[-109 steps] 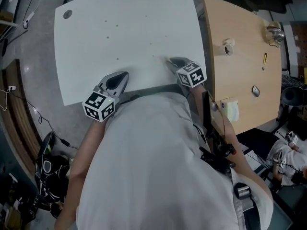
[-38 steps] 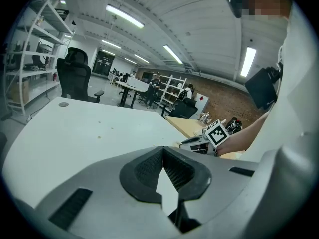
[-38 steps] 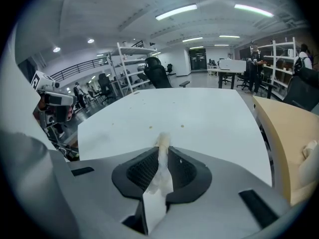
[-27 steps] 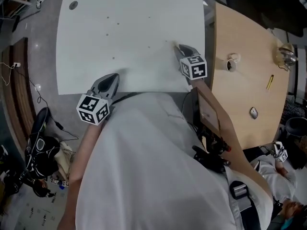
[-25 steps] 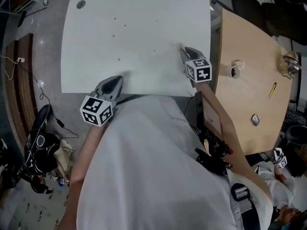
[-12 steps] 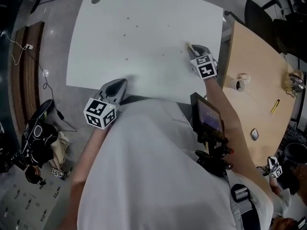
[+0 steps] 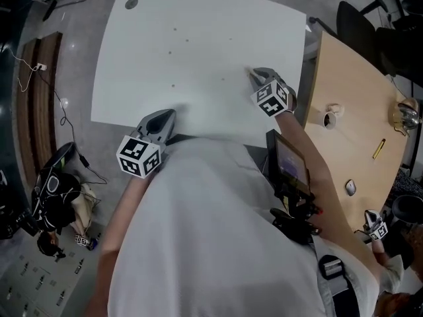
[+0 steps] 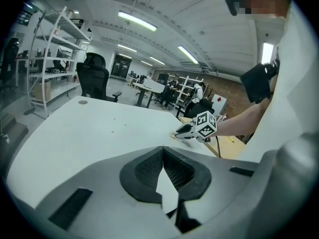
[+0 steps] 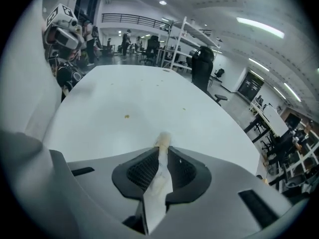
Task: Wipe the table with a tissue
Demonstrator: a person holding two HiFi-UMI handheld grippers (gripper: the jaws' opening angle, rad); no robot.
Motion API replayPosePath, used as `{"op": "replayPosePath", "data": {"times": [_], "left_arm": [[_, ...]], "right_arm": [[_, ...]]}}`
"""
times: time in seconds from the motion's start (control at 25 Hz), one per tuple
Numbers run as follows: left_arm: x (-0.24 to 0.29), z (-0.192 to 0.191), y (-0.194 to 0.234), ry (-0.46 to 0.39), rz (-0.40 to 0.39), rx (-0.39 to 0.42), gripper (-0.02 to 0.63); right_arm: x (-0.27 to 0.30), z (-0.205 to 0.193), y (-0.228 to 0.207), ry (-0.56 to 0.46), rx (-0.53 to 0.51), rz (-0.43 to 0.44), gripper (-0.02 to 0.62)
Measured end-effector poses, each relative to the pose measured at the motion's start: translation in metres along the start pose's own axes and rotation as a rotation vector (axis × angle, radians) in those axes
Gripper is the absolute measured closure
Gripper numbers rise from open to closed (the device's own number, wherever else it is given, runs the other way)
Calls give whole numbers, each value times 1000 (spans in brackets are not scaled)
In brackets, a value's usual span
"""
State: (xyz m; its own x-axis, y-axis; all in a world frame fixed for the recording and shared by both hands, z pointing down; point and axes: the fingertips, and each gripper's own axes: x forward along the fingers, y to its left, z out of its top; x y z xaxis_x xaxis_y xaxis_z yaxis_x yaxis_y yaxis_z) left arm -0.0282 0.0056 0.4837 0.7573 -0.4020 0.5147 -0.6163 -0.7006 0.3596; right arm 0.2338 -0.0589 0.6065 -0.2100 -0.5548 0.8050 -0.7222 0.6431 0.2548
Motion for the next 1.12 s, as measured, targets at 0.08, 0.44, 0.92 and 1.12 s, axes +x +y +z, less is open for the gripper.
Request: {"op": "replayPosePath", "data": {"times": [0.08,0.44,0.92,1.12], "left_arm": [[3,-1,-4,9,-11,6,600],[10,4,-10,-1,-21,15,600],[5,2,-16,-4,-3,22,600],[0,4,-16,-8,13,25,600]], "right_arm": [[-1,1,5,5,-40,17,537],[-14,5,59,-15,-115,122,537],[-44,6,158,-45,-172,588,537],[-44,23,127,-195,164,538,537]]}}
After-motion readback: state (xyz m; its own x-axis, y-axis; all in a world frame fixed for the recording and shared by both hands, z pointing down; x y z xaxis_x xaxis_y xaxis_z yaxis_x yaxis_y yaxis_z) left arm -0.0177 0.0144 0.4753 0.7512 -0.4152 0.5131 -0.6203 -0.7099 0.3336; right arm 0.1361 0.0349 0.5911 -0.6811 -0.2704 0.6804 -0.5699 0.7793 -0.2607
